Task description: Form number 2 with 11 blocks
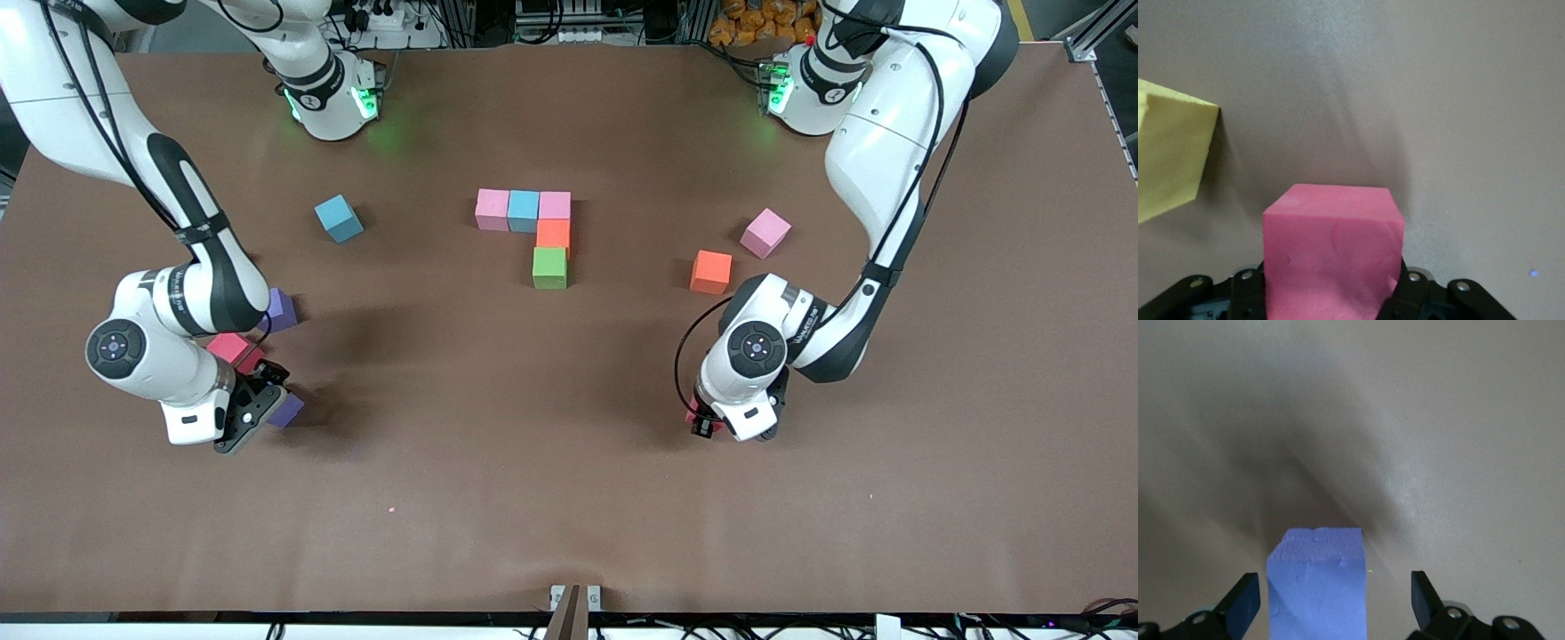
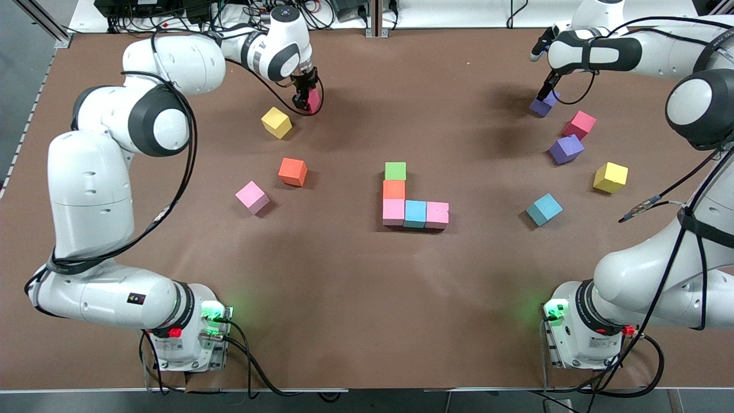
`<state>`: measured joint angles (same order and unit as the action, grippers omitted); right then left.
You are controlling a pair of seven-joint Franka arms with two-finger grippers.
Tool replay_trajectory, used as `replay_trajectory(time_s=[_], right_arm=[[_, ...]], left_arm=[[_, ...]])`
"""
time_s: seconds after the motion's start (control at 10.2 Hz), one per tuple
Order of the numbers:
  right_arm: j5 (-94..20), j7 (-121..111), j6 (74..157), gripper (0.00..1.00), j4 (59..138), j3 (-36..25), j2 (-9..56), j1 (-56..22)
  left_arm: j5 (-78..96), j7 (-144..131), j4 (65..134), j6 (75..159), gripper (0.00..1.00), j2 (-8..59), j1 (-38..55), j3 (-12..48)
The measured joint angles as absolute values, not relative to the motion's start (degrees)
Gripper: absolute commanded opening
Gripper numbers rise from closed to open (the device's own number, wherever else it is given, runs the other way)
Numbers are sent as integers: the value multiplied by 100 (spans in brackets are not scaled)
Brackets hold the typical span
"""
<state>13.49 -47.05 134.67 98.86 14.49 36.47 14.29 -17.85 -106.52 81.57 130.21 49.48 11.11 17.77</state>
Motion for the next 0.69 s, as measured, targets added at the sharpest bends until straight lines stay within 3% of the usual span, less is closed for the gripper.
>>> replay_trajectory(time_s=[0.59,0.69], right_arm=[[1009,-5034,13241,100,9883,1434,3786,1548],[1007,-5036,13318,89,9883,1434,3851,1548]], left_arm=[[-1782,-12367,7989,12802,24,4762,2081,1860],[-1782,-12745,7959,12704,24,4732,2325,1866]])
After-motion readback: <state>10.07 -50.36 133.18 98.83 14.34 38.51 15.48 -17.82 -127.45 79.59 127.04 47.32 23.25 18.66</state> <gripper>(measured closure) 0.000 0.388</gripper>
